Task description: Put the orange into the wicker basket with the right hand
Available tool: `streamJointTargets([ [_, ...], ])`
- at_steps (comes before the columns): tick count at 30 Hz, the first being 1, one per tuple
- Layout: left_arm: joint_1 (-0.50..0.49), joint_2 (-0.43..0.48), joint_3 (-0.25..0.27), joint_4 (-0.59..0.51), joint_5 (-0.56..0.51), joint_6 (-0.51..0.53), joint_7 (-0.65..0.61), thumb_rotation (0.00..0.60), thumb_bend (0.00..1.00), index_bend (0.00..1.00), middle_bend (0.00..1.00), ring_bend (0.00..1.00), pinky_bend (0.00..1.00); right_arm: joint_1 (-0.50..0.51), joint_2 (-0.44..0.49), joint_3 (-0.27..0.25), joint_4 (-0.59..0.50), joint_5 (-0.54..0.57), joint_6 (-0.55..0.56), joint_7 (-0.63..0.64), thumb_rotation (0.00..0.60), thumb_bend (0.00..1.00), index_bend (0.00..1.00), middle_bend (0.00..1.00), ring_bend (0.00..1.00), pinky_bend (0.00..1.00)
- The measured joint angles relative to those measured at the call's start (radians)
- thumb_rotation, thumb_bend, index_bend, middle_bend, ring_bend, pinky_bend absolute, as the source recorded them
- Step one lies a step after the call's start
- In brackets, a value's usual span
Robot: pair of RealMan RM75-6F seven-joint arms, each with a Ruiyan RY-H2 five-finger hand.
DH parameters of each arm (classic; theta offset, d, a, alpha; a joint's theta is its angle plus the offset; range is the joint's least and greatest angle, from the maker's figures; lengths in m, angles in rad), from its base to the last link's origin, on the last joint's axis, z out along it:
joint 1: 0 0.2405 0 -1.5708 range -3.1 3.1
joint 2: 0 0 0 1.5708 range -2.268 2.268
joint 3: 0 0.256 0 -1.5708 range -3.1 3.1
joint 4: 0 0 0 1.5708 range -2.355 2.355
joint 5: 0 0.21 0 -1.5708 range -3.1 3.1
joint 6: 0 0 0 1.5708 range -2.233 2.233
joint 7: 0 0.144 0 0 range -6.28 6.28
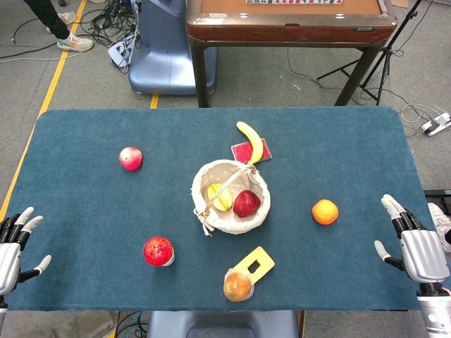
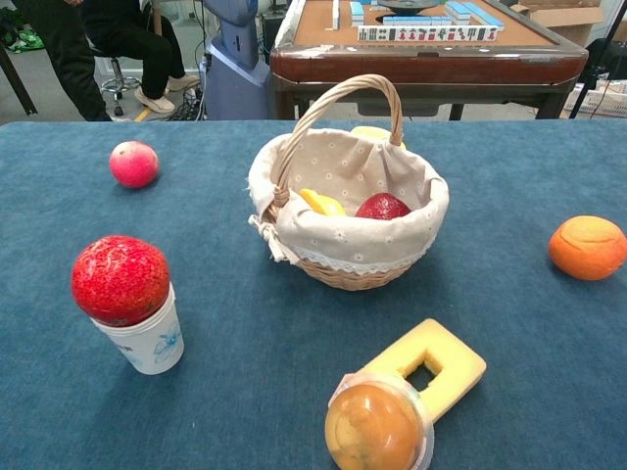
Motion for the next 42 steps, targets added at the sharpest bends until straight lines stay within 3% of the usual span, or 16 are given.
streamJointTargets([
  [10,-0.001,-0.001,0.000,0.001,-0.003,-0.004,0.001,0.600,0.26,0.18,0.00,0.00,0.00,0.005,0.002,-0.002,-0.004,-0.001,-0.010,-0.009,0.600,0.30,0.06,0.12,0.16,0.48],
  [16,-0.002,-0.001,-0.001,0.002,-0.005,-0.004,0.001,0.600,0.26,0.18,0.00,0.00,0.00,0.023,0.009,0.001,-0.017,0.002,-0.041,-0.039,0.600,0.16,0.04,0.12,0.16,0.48],
  [19,-0.002,-0.002,-0.001,0.002,-0.006,-0.006,0.003,0.600,0.26,0.18,0.00,0.00,0.00,0.043,0.015,0.005,-0.035,0.011,-0.075,-0.082,0.600,0.10,0.04,0.12,0.16,0.42],
  [26,-0.001,-0.005,-0.001,0.004,-0.015,-0.009,0.006,0.600,0.26,0.18,0.00,0.00,0.00,0.115,0.011,0.029,-0.055,0.078,-0.191,-0.192,0.600,0.06,0.04,0.11,0.14,0.36],
  [42,-0.001,-0.008,0.001,0.011,-0.025,-0.021,0.006,0.600,0.26,0.18,0.00,0.00,0.00,0.293,-0.132,0.068,0.120,0.256,-0.438,-0.321,0.600,0.06,0.04,0.11,0.14,0.36],
])
